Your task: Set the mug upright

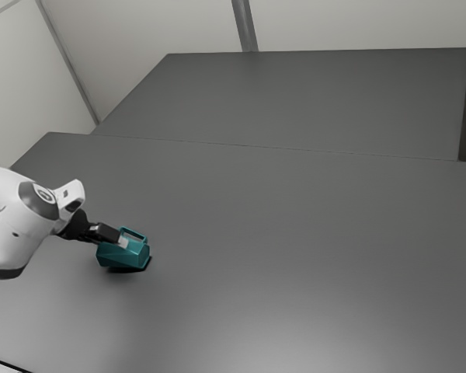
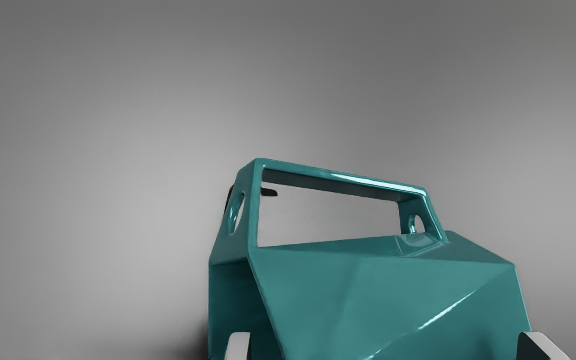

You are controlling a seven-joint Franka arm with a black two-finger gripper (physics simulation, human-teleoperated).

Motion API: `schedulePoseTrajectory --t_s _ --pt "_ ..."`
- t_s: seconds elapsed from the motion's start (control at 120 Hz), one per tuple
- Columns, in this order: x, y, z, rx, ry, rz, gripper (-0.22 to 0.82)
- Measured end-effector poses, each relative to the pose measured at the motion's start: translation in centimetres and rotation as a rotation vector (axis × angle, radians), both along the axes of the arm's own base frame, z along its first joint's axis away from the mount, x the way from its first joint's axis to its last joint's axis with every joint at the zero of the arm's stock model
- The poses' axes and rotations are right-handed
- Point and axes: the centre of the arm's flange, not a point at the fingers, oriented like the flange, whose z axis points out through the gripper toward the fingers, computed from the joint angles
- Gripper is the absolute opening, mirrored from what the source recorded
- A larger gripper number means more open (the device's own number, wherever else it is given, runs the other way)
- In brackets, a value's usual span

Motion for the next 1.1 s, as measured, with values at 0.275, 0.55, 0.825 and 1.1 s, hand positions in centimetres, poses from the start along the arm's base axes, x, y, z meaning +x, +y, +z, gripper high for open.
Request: schedulePoseTrajectory --t_s 0.275,0.55,0.825,1.1 --pt "-1.3 -0.5 -1.2 -0.065 -0.035 0.026 0.54" --pt "-1.3 -1.1 -0.4 -0.086 -0.082 -0.039 0.49" --pt "-0.1 -4.1 0.0 -0.136 -0.128 -0.116 0.43" --pt "1.4 -5.6 1.3 -0.133 -0.179 -0.167 0.03"
